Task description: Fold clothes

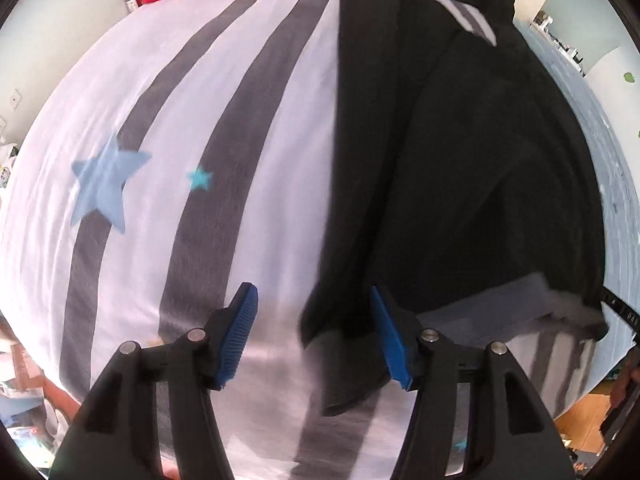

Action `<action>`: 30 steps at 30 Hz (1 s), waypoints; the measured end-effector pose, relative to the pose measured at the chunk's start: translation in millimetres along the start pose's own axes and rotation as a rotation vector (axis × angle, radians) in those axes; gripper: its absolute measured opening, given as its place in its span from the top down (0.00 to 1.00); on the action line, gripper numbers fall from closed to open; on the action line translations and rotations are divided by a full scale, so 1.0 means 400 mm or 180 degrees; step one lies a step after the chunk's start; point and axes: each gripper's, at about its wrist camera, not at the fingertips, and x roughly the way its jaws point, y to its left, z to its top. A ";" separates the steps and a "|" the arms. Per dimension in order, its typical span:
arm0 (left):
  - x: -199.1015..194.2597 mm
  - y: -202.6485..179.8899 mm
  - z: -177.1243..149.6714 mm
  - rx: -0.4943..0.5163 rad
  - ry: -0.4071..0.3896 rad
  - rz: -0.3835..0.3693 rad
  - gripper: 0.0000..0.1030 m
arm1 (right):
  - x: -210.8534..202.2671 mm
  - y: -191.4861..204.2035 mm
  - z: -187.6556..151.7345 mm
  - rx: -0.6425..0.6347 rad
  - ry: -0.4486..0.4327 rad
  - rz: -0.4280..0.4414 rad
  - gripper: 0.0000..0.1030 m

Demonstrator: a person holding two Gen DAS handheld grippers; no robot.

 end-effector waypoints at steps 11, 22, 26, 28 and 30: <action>0.006 0.036 0.001 -0.0521 -0.0042 -0.0549 0.93 | 0.024 -0.045 -0.038 0.0290 0.0159 0.0201 0.59; -0.056 0.010 -0.018 -0.0367 -0.0149 -0.0535 0.96 | -0.040 -0.017 -0.064 0.0050 0.0135 0.0349 0.96; -0.042 -0.005 0.017 -0.0383 -0.0094 -0.0491 0.96 | -0.054 -0.020 -0.080 -0.0028 0.0196 0.0387 0.96; -0.007 -0.014 0.026 -0.0394 -0.0025 -0.0427 0.96 | -0.060 0.005 -0.103 -0.0098 0.0243 0.0350 0.96; 0.027 -0.015 0.038 -0.0540 0.0039 -0.0437 0.96 | -0.054 0.020 -0.111 -0.0111 0.0275 0.0314 0.96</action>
